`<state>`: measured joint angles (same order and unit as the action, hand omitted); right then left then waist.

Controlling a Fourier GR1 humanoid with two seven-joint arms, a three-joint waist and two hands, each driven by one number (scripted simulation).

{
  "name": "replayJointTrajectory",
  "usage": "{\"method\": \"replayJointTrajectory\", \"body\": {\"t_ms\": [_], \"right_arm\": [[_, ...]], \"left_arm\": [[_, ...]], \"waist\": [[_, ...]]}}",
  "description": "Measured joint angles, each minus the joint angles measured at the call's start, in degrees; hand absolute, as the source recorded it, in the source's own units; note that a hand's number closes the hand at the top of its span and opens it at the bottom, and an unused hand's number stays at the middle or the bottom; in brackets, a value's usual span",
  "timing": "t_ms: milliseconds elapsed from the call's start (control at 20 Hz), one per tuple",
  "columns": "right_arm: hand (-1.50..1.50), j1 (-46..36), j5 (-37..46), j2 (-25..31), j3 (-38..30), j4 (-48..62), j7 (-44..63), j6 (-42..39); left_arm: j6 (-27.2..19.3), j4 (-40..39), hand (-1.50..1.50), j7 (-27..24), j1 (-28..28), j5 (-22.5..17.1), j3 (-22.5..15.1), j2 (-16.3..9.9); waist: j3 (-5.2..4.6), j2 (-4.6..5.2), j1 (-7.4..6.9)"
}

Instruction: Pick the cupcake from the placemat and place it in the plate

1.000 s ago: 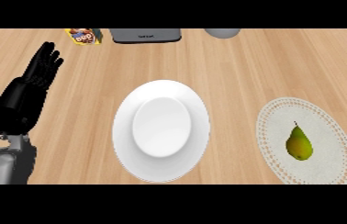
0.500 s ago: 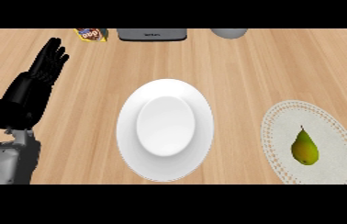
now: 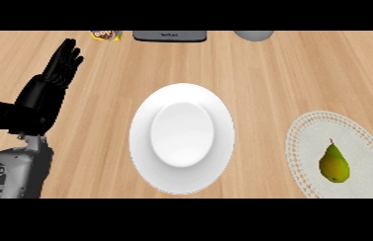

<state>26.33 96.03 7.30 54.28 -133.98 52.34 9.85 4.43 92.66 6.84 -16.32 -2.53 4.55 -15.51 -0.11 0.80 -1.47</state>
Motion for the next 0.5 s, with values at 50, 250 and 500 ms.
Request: {"method": "replayJointTrajectory", "body": {"t_ms": [50, 250, 500], "right_arm": [[1.50, -1.51, -1.64, 0.50, 0.08, 0.34, 0.87, 0.30], [1.50, -7.44, -8.86, 2.22, -0.57, 2.01, 3.40, 0.85], [1.50, -12.83, -15.95, 3.65, -2.21, 4.37, 5.56, 0.78]], "left_arm": [[0.01, -0.04, 0.00, 0.32, -0.55, -0.04, -0.01, -0.04], [0.37, -0.29, 0.00, 0.44, -1.15, -0.03, -0.40, 0.11], [0.10, -1.16, 0.00, -0.08, -2.00, 0.49, -0.96, 0.80]], "waist": [[0.00, 0.07, -0.22], [0.01, 0.34, -1.16], [-0.02, 0.56, -1.63]]}}
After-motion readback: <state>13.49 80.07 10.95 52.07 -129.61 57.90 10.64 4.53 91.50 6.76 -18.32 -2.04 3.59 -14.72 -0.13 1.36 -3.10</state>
